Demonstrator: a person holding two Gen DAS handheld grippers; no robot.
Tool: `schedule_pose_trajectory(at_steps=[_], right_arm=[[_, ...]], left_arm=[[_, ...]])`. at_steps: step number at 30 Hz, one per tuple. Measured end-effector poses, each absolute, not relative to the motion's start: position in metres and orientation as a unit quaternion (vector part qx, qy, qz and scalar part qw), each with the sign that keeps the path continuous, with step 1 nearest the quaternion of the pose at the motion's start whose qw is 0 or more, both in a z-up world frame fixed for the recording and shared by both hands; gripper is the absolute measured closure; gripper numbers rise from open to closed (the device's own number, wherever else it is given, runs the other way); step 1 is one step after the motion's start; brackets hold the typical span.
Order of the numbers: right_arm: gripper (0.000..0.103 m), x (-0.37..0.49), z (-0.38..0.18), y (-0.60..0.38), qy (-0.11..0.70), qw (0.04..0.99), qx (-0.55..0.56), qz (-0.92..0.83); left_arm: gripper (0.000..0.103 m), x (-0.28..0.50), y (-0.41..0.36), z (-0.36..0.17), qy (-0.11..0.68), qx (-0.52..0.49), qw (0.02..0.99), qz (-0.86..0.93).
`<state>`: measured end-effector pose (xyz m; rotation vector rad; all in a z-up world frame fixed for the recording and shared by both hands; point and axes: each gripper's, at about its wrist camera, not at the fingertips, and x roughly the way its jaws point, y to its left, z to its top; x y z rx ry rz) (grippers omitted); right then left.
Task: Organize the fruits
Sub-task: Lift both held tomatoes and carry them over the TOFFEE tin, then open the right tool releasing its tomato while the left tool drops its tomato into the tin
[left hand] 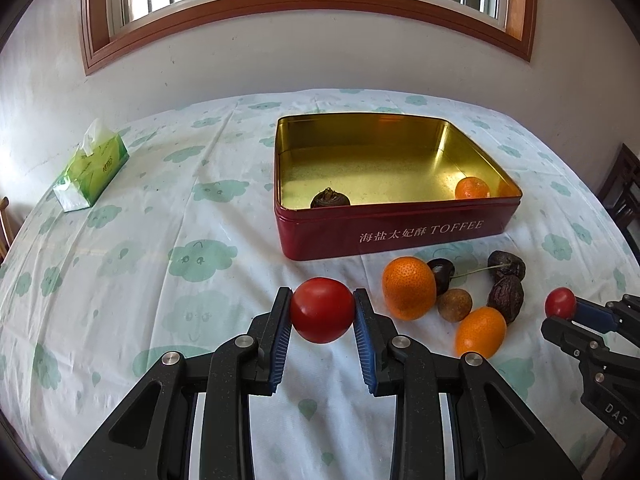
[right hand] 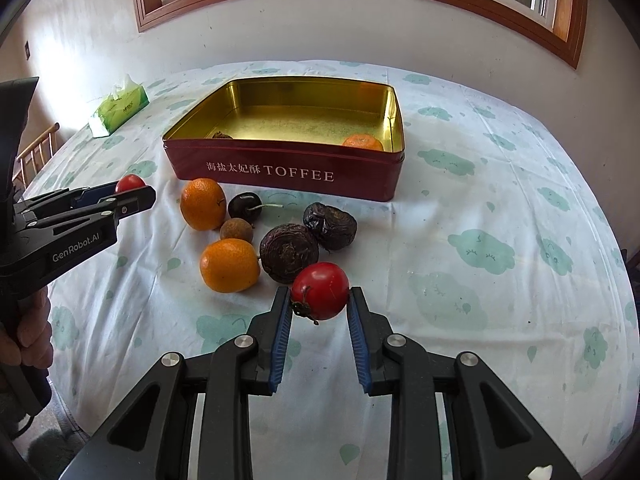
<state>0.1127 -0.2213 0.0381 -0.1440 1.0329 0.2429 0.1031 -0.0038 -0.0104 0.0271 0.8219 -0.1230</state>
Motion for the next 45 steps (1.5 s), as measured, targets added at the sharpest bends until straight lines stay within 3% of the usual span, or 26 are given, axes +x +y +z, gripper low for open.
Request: schedule_pose_trajectory(at_steps=[20, 45], right_arm=[[0.077, 0.181, 0.065, -0.218, 0.456, 0.881, -0.057, 0.114], [0.077, 0.248, 0.028, -0.196, 0.492, 0.858, -0.057, 0.134]], left_arm=[[0.072, 0.146, -0.009, 0.029, 0.366, 0.005, 0.928, -0.072], [0.072, 0.211, -0.018, -0.005, 0.413, 0.003, 0.908, -0.068]])
